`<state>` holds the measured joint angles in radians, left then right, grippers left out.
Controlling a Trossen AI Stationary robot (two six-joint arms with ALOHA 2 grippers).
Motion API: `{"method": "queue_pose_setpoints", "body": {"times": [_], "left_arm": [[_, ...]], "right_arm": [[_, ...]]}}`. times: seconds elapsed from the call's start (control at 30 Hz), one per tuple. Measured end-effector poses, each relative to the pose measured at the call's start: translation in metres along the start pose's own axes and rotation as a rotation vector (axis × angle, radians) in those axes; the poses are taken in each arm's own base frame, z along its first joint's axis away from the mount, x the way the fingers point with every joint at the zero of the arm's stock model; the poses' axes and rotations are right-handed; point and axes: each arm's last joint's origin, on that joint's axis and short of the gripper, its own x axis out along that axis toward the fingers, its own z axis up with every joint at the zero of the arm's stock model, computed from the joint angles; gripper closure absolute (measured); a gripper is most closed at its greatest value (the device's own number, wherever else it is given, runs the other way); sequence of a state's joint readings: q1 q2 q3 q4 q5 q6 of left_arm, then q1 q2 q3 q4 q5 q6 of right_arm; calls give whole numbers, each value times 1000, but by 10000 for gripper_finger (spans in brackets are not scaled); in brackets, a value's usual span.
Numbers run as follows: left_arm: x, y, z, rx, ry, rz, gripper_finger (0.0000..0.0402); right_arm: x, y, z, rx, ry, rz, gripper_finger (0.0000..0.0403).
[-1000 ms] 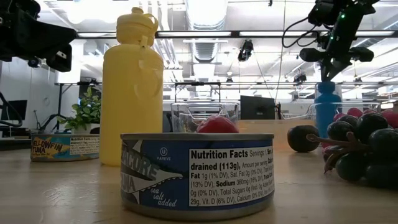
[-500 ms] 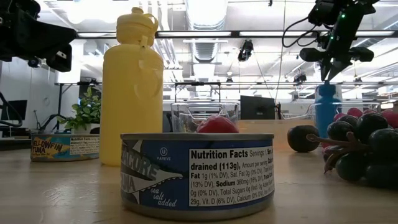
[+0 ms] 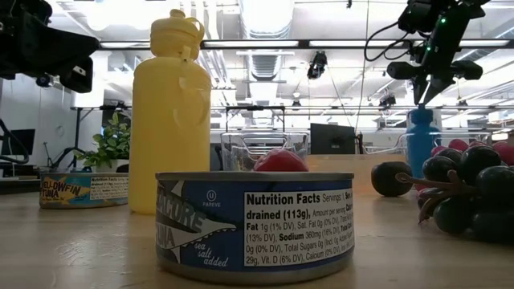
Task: Pick & Place Food Item
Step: Put the blue tumbler into the right transparent bin, then put the red grapes into the orange bin
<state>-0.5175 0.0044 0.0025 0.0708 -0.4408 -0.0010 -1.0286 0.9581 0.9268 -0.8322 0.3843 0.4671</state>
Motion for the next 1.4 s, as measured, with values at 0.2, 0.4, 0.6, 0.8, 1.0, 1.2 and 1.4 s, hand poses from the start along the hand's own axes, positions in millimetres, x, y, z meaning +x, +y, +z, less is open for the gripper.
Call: {"method": "queue_pose_setpoints", "body": {"times": [0.2,0.4,0.6,0.8,1.0,1.2,1.4], "left_arm": [[0,0,0,0,0,0,385],[0,0,0,0,0,0,385],[0,0,0,0,0,0,385],[0,0,0,0,0,0,385],[0,0,0,0,0,0,385],[0,0,0,0,0,0,385],[0,0,0,0,0,0,385]], "right_arm": [[0,0,0,1,1,4,305],[-1,0,0,2,2,12,303],[-5,-2,0,5,-11,27,303],[-10,-4,0,-3,-27,43,303],[-16,-6,-1,-7,-48,59,309],[-28,-12,-2,11,-88,90,322],[-42,-16,-5,-8,-138,133,333]]}}
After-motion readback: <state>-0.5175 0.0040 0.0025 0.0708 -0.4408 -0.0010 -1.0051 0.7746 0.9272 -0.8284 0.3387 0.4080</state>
